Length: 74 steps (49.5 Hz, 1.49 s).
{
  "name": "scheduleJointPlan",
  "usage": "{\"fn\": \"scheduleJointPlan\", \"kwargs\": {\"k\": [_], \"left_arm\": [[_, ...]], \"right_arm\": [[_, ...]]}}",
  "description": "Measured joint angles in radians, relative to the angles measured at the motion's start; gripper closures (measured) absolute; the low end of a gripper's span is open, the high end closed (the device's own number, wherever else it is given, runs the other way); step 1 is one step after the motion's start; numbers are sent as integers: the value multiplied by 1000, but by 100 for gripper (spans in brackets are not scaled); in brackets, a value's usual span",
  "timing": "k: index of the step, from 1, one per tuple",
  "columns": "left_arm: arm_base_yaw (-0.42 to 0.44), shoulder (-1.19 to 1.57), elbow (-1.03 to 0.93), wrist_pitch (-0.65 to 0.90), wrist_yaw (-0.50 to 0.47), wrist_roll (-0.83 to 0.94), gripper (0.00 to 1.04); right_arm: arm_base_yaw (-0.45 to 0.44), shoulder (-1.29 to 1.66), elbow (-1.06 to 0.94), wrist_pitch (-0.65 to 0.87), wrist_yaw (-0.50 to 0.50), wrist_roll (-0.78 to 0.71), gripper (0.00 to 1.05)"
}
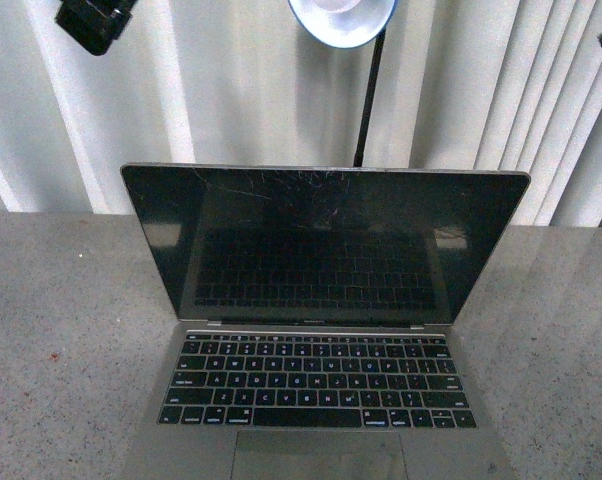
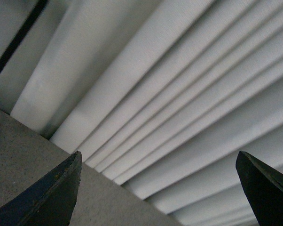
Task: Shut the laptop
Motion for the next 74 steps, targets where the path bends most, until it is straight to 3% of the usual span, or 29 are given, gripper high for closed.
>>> {"fn": "scheduleJointPlan", "kwargs": {"k": [11,24,33,47,53,57,62,74], "left_arm": [[-41,54,59,-93,106,348,7],[-55,68,169,-366,143,701,7],[-75,74,282,-621,71,750,7],[-85,106,380,-861,-37,784,7],[-86,117,392,-895,-81,808,7],[-90,121,394,-900,-114,831,7],[-97,132,405,-903,-121,842,27],[-108,148,416,-919,-126,851,64]], "right_arm": [[58,106,141,-58,-76,-252,7],[92,190,301,-205,-182,-565,7],[114,213,397,-356,-245,-718,7],[138,221,412,-492,-253,-853,7],[138,221,417,-550,-239,-875,8],[138,221,430,-589,-230,-887,22],[138,221,445,-633,-218,-900,43],[138,221,463,-679,-210,-903,79]]}}
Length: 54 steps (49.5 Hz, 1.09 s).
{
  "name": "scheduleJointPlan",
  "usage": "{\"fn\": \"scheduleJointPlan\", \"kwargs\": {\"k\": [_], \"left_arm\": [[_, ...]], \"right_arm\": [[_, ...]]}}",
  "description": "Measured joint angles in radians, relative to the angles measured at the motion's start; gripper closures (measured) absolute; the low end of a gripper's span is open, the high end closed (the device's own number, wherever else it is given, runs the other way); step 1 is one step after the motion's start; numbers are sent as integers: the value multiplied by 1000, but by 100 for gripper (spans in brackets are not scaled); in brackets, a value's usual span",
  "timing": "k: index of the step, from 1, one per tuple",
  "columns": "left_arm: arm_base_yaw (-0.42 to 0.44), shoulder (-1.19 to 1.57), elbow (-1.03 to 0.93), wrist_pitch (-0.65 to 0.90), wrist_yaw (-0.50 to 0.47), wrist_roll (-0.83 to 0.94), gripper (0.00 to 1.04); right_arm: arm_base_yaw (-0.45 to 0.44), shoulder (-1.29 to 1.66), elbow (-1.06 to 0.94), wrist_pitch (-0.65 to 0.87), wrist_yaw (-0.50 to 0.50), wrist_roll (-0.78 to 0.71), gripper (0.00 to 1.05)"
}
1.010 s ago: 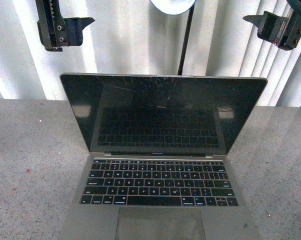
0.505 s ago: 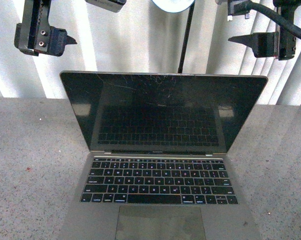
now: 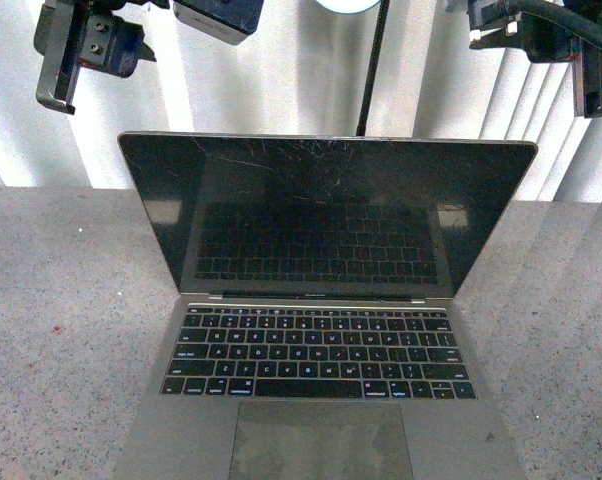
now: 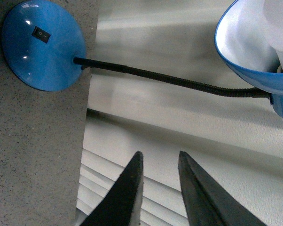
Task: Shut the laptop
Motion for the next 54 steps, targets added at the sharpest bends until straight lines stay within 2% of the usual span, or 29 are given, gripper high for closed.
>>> {"fn": "scheduleJointPlan", "kwargs": {"k": [5,7,10,34,54], "left_arm": [[-3,3,3,0,1,6,78],[-5,3,5,-1,3,10,89],[-8,6,6,-8,6,11,102],[-19,43,25,-86,-28,8,101],[-18,47,32,-196,-54,-31,101]], "right_arm": [[0,0,2,-19,-3,-7,95],[-1,0,2,-22,-10,-16,102],[-3,0,2,-33,-24,-14,102],[10,-26,-29,-227,2,40,102],[6,-26,-29,-292,36,46,102]]}}
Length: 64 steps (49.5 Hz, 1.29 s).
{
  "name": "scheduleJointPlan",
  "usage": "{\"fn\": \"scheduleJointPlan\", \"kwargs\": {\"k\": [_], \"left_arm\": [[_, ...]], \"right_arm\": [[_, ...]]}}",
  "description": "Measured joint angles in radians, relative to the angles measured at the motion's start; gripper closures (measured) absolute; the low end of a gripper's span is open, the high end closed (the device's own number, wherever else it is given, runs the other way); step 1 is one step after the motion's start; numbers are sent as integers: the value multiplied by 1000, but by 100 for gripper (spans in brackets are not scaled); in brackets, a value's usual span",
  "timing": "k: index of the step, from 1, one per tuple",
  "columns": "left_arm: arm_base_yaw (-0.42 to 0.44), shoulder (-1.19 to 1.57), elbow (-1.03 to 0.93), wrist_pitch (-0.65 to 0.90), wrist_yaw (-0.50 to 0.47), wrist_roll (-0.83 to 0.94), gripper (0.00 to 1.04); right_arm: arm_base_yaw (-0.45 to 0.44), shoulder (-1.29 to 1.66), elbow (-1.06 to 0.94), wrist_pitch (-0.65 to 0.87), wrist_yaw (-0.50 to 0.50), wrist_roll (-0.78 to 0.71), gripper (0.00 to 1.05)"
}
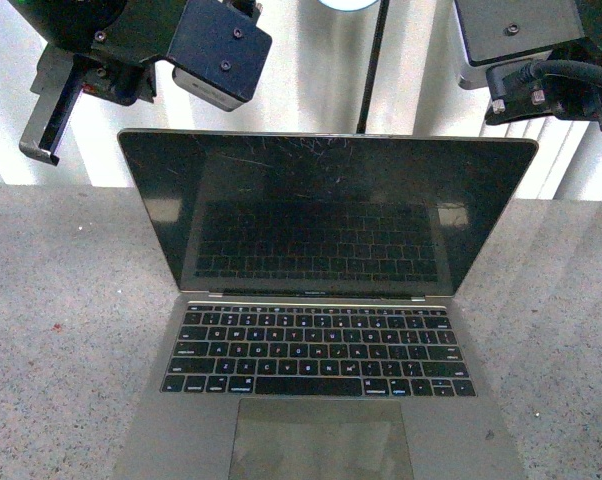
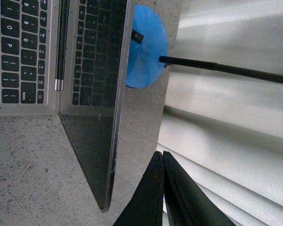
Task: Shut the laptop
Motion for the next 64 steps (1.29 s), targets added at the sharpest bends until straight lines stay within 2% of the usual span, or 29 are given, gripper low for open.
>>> {"fn": "scheduleJointPlan", "kwargs": {"k": [15,64], "left_arm": [[-10,0,-3,-27,3,-34,101],[-49,-40,-73,-127,16,-96,101]], "right_arm": [[-13,0,3,-79,14,0,102],[-2,0,10,-161,5,35,102]]}}
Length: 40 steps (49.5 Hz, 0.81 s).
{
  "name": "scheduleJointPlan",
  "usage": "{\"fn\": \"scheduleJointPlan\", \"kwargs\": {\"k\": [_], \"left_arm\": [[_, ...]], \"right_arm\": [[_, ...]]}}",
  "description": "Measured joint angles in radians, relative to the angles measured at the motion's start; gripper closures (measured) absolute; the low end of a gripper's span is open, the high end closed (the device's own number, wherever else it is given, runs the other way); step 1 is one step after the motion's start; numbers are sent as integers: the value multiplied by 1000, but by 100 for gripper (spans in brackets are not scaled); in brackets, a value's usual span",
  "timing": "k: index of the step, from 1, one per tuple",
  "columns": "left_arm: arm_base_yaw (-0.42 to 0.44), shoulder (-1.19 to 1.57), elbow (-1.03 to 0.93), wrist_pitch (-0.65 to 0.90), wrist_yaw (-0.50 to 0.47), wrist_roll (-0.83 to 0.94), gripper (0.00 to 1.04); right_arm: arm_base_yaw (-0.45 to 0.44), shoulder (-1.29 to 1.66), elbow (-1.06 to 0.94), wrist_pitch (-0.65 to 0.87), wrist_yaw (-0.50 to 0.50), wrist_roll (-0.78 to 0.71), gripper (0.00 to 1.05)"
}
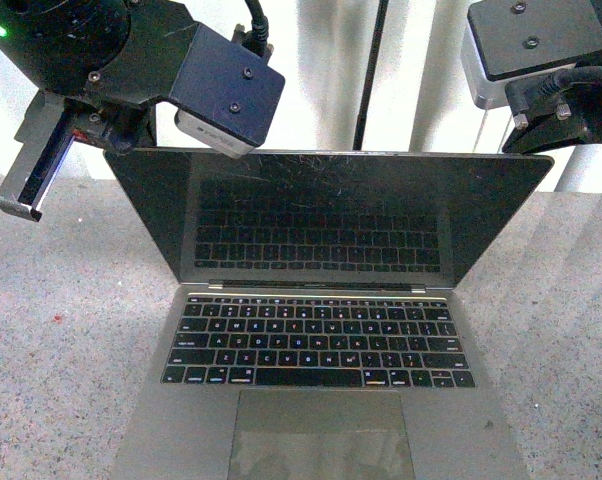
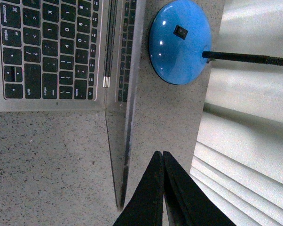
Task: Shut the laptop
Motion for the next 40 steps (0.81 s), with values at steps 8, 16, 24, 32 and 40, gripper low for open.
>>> {"fn": "scheduleJointPlan", "kwargs": {"k": [8,16,24,32,40], "left_arm": [[-5,-8,-33,20,6,-2,101],[-14,-10,-59,21,12,-6,101],[-23,-11,-73,26,12,-11,101],[-36,-11,-91,29,13,-22,101],[-50,-11,-104,35,13,-28,101]], "right_arm": [[12,0,-8,0,-25,29,102],[30,-5,-35,-9,-48,60,102],[40,-20,-60,-26,-63,89,102],[48,-32,-88,-46,-72,117,102],[51,-32,-108,-55,-69,137,102]]}}
